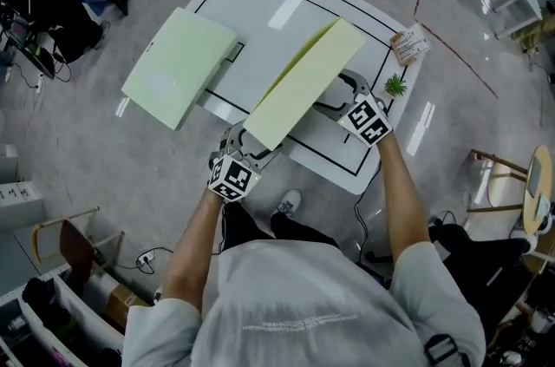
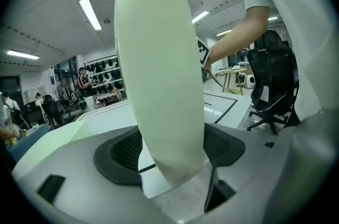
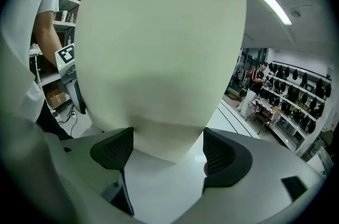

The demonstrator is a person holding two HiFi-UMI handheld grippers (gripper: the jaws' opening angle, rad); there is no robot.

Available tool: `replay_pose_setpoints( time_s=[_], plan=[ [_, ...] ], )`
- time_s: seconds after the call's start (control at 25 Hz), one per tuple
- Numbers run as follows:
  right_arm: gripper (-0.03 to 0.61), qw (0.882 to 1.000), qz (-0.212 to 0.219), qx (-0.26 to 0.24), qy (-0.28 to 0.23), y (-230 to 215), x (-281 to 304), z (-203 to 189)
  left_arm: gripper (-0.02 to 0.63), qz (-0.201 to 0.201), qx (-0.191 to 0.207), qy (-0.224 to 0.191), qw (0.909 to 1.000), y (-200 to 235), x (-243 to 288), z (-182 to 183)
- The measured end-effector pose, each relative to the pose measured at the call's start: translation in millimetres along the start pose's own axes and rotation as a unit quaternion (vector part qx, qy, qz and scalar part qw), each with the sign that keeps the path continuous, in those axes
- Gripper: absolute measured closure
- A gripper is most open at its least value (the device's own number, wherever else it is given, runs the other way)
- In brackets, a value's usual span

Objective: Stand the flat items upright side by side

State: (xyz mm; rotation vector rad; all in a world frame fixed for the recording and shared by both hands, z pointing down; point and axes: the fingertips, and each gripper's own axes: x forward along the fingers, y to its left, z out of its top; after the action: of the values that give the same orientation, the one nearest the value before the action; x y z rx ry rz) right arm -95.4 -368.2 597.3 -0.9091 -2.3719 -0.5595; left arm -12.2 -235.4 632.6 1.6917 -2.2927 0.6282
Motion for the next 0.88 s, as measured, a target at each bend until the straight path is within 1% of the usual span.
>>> replay_pose_setpoints(
  time_s=[0.12, 0.32, 0.44, 0.56, 0.68, 0.88],
  plan=[
    [0.17, 1.0, -0.006, -0.003, 0.003, -3.5, 3.5, 1.6, 0.264, 0.007, -0.019, -0.013, 0.9997, 0.7, 2.1, 7.2],
    [0.17, 1.0, -0.003, -0.013, 0.0, -13.0, 12.5, 7.0, 0.272, 0.025, -0.058, -0.018, 0.9978, 7.8, 7.7, 7.6],
    [0.17, 0.999, 0.002, -0.033, 0.007, -18.7, 20.6, 12.2, 0.276, 0.035, -0.079, -0.025, 0.9959, 15.6, 9.9, 6.3],
    [0.17, 0.998, 0.007, -0.052, 0.018, -23.5, 27.4, 16.6, 0.278, 0.041, -0.082, -0.021, 0.9956, 22.5, 12.2, 5.6],
    [0.17, 0.998, 0.009, -0.049, 0.023, -26.2, 32.1, 15.2, 0.278, 0.041, -0.086, -0.017, 0.9953, 27.3, 14.6, 3.9],
    [0.17, 0.998, -0.001, -0.05, 0.026, -28.2, 32.1, 17.4, 0.276, 0.047, -0.092, -0.008, 0.9946, 30.4, 15.1, 3.0]
  ],
)
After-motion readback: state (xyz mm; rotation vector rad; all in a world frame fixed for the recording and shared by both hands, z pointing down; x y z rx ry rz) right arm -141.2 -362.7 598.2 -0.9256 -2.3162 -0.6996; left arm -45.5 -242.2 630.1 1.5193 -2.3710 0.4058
